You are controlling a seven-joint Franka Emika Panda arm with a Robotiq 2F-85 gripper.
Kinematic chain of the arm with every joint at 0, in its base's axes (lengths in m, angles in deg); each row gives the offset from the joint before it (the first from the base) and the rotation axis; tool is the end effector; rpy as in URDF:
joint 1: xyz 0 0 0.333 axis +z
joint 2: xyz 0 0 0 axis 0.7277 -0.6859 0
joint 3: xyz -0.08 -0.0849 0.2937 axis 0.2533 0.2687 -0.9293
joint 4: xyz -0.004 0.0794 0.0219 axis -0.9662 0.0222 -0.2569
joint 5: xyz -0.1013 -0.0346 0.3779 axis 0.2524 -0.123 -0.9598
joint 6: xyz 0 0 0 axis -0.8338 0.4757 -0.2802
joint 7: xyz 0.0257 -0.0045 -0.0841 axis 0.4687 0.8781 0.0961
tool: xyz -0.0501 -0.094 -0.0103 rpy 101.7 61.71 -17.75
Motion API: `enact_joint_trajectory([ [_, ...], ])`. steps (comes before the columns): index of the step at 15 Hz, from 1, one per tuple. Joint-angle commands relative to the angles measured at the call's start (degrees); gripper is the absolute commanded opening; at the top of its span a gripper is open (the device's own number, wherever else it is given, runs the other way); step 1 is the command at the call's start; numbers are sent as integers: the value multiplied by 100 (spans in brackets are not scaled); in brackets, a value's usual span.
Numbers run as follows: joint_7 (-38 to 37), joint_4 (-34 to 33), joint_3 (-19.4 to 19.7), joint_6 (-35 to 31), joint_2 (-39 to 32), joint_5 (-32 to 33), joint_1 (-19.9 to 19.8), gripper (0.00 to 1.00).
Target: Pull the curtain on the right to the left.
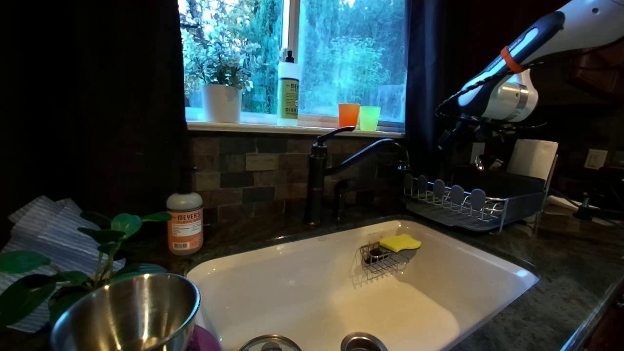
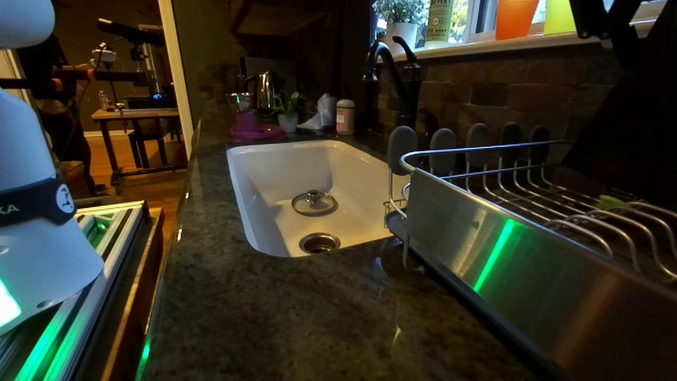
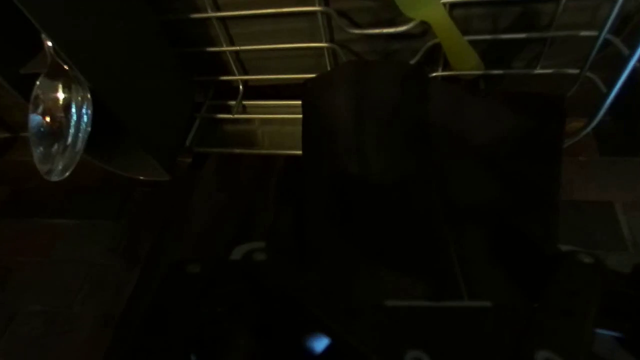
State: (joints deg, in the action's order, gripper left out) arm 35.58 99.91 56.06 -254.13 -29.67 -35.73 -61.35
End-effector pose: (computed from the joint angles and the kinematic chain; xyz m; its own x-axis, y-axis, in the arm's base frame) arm 0.5389 -0.2768 0.4195 0.7988 -0.0726 0.5972 -0.2200 -0.9592 0.1776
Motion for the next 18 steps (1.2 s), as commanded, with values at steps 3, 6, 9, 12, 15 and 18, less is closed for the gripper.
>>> enact_joint_trajectory([
  [3, 126, -400, -249, -695, -779, -278, -127, 74],
  [6, 78, -576, -364, -989, -1057, -296, -207, 50],
  [9, 5, -688, -382, -1149, -1181, -226, -214, 28],
  [12, 73, -591, -613, -1005, -946, -285, -268, 4],
  [15, 617, -472, -1806, -1044, -520, -627, -845, 0],
  [18, 1427, -665, -3148, -993, -312, -1313, -1375, 0],
])
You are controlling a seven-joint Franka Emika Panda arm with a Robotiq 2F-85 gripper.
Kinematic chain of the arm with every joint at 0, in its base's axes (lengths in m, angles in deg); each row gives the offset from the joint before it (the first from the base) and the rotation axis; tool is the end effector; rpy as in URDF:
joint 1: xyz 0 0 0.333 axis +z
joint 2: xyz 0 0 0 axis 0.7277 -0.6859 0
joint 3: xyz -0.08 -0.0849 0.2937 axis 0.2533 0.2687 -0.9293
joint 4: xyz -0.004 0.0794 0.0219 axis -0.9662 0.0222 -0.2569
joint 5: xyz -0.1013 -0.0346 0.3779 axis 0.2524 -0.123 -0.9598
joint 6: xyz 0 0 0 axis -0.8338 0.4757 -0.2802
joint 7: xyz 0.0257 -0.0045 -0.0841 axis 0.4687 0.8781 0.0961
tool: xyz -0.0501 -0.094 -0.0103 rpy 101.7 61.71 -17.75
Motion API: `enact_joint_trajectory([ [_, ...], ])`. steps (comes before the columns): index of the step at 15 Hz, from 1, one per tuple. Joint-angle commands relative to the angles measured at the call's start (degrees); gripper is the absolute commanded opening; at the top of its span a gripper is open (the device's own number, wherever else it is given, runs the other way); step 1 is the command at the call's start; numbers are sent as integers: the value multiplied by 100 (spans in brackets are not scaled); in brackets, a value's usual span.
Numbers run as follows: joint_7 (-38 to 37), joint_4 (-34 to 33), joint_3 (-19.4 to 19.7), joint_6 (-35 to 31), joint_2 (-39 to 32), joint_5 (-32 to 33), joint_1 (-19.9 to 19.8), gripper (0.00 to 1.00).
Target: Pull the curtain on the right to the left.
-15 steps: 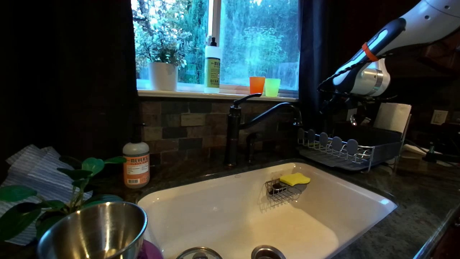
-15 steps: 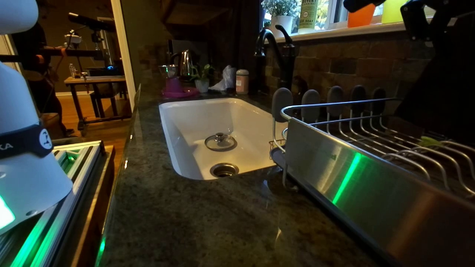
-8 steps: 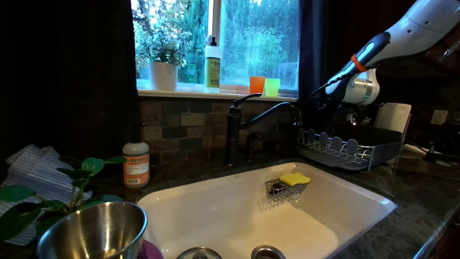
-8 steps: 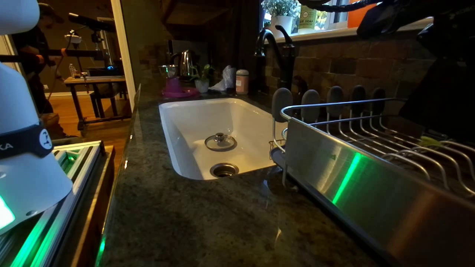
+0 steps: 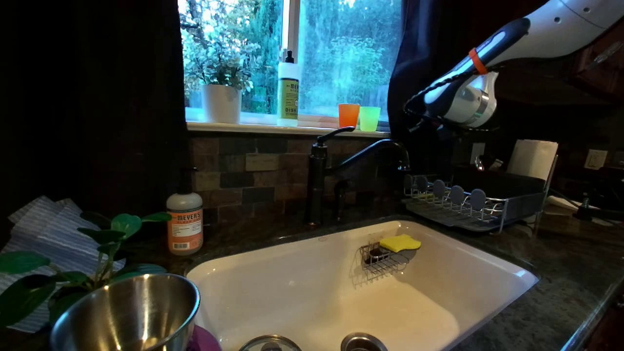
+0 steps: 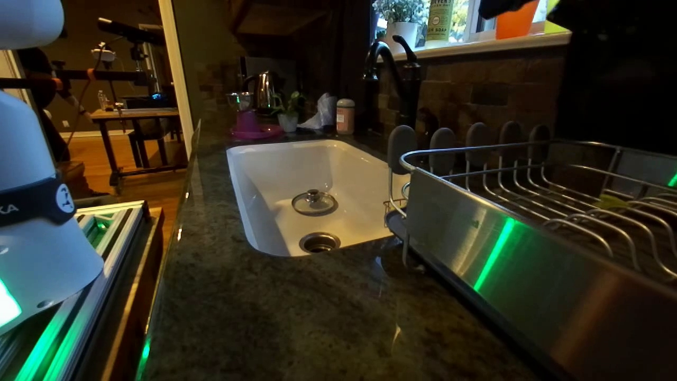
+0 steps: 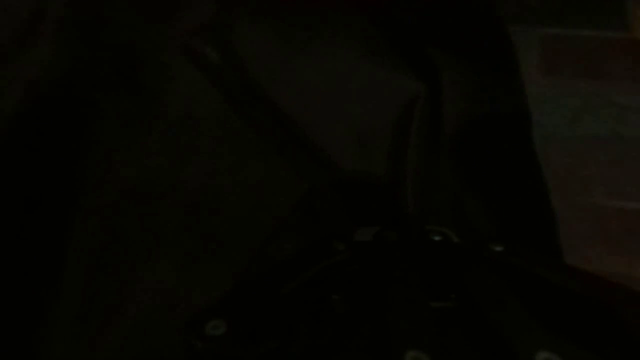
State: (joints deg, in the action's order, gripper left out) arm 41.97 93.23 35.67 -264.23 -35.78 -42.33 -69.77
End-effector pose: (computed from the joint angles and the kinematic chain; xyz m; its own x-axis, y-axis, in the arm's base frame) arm 0.6125 -0.1898 0.4304 0.6706 0.0719 0.7383 -0.0766 -0.9833 0.1653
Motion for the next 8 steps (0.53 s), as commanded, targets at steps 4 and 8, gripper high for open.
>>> enact_joint_trajectory([
  [4, 1675, -403, -2334, 494, 217, -1603, -1146, 0],
  [8, 1559, -67, -2114, 1158, 386, -1575, -1329, 0],
])
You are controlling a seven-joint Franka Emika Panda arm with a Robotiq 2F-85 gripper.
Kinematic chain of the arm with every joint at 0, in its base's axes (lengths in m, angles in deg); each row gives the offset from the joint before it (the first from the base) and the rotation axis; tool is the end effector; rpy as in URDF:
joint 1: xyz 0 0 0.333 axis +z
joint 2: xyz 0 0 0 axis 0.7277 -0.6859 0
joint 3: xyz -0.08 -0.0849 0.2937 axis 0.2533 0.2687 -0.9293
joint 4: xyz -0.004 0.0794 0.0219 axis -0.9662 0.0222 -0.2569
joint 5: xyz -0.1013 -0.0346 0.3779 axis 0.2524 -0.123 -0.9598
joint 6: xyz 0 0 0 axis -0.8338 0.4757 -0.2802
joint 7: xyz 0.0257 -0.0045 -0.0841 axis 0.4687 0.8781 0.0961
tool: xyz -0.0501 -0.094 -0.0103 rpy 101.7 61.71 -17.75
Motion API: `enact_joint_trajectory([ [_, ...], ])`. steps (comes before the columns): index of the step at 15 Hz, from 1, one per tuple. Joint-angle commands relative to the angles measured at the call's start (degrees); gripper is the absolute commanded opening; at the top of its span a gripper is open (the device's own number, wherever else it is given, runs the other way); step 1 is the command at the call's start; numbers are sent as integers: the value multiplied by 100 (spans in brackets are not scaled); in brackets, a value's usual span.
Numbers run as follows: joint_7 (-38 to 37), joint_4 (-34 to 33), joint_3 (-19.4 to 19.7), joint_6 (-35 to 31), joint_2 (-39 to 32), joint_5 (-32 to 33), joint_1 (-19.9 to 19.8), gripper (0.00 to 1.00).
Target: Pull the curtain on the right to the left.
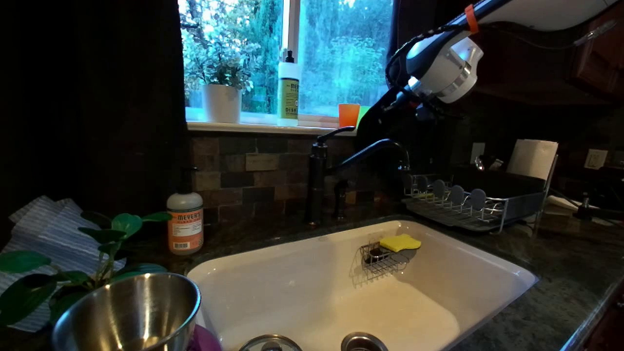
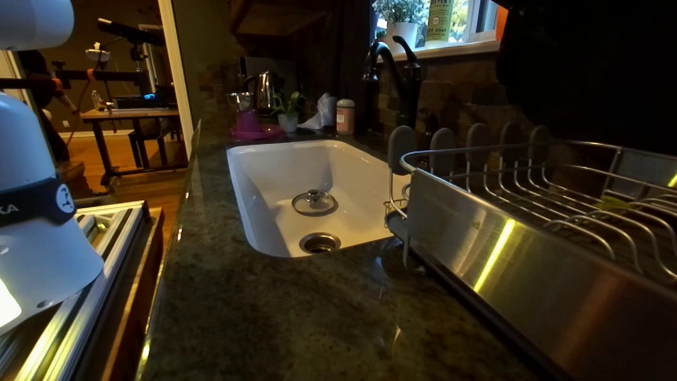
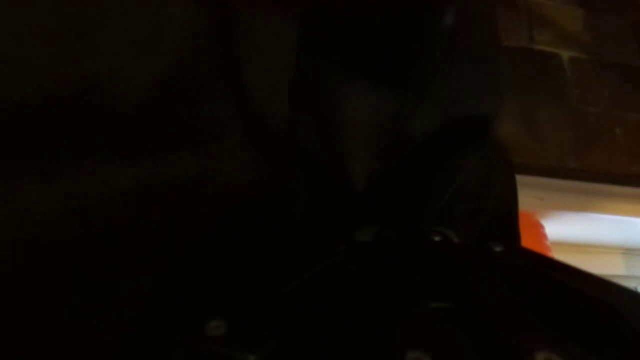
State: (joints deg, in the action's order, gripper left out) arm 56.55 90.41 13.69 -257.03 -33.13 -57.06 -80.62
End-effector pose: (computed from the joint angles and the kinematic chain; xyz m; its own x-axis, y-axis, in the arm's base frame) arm 0.6310 -0.0946 0.4737 0.6186 0.1496 0.7714 0.1577 -0.9854 0.0647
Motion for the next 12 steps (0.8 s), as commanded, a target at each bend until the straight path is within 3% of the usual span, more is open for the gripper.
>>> enact_joint_trajectory([
  [1, 44, 264, 165, 552, 134, -58, -311, 0],
  [4, 43, 359, 526, 1327, 234, 260, -543, 0],
  [5, -18, 379, 640, 1508, 283, 344, -587, 27],
  [6, 23, 358, 683, 1699, 280, 352, -647, 29],
  [7, 180, 329, 1402, 1878, 334, 102, -30, 34],
  [12, 155, 376, 2437, 2297, 559, 60, 812, 73],
])
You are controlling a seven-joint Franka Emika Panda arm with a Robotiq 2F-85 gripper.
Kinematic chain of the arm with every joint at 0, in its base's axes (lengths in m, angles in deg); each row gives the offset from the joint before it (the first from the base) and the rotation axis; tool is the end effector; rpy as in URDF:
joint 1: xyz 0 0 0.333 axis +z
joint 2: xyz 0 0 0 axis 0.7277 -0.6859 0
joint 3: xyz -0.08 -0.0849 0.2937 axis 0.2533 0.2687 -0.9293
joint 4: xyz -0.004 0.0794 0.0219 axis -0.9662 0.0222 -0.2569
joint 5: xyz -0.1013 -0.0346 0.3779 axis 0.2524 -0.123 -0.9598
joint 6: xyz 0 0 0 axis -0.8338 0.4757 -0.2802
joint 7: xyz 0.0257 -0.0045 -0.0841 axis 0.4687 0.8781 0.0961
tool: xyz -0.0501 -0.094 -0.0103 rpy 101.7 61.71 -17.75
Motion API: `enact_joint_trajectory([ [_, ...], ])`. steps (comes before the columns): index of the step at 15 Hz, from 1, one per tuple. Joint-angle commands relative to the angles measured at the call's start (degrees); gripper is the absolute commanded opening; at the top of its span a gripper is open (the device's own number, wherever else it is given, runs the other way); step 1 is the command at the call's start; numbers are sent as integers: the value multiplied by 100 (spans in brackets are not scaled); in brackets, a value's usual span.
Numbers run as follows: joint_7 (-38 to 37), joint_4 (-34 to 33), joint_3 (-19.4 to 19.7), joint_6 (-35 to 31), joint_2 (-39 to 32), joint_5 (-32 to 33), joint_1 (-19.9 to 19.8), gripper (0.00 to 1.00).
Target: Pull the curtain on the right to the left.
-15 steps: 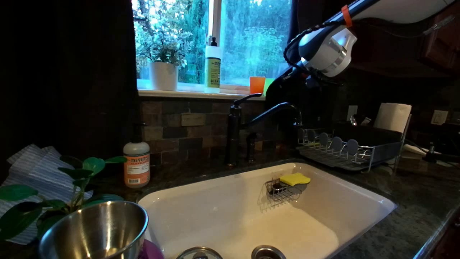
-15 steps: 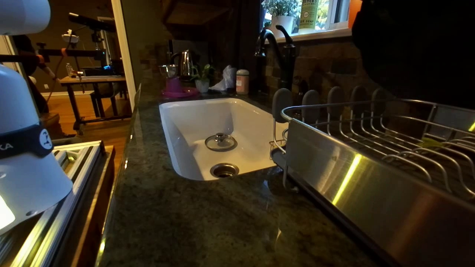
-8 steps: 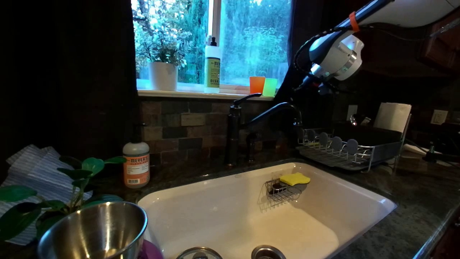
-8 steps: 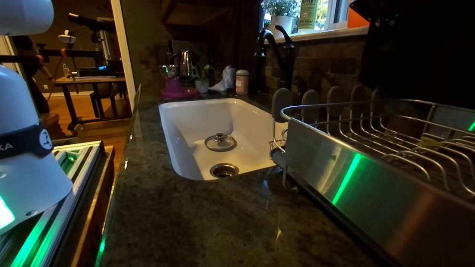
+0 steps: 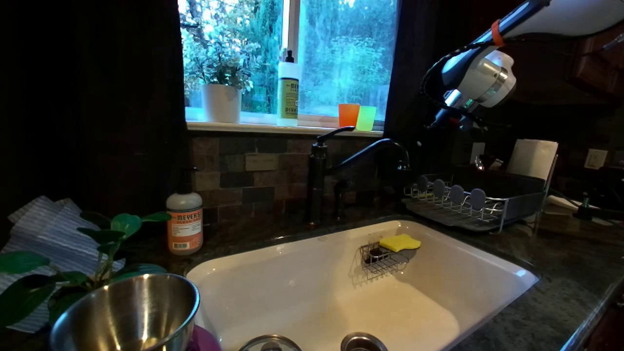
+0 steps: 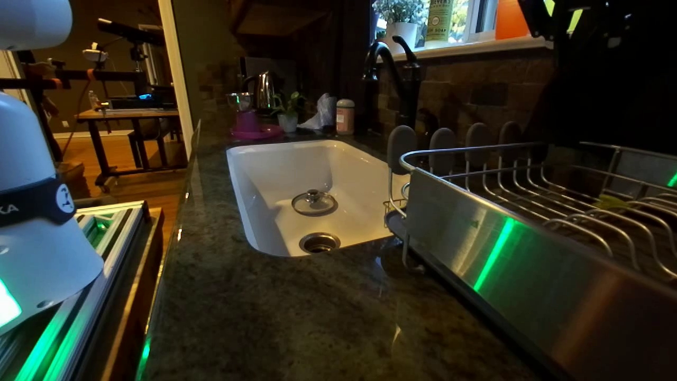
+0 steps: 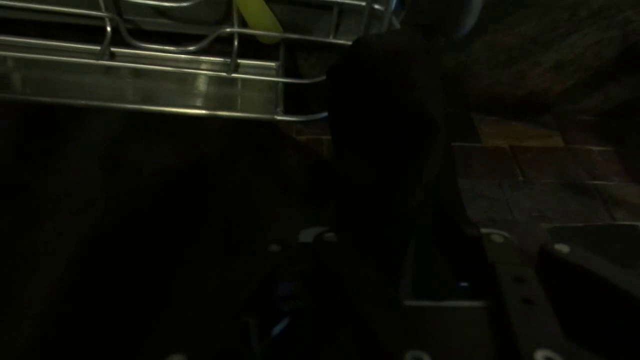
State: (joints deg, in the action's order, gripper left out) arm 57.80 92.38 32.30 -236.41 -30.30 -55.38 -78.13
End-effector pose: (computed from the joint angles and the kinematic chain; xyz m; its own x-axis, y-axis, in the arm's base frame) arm 0.5782 -0.2239 0.4335 0.8295 0.0610 0.5551 0.0896 -0.9957 -0.0245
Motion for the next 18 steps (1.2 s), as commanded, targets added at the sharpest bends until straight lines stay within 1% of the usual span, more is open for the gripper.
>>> enact_joint_trajectory([
  [1, -151, 206, 776, 261, 289, 75, 752, 81],
  [3, -575, 303, 1138, 397, 329, 574, 1061, 95],
  [4, -691, 325, 1265, 497, 326, 722, 1173, 100],
  [5, -879, 352, 1390, 546, 297, 958, 1274, 100],
  [6, -951, 376, 1472, 561, 266, 1053, 1343, 100],
  [9, -698, 446, 1536, 259, 123, 718, 1435, 100],
  [10, -642, 447, 1539, 197, 85, 623, 1448, 92],
  [11, -483, 456, 1505, 30, 41, 449, 1449, 75],
  [13, -233, 431, 1437, -339, -69, 194, 1455, 61],
  [15, -64, 385, 1381, -558, -188, 68, 1464, 45],
  [16, 17, 376, 1295, -641, -238, 15, 1400, 38],
  [17, 69, 362, 1275, -716, -289, -21, 1400, 29],
  [18, 124, 351, 1247, -791, -333, -64, 1390, 22],
])
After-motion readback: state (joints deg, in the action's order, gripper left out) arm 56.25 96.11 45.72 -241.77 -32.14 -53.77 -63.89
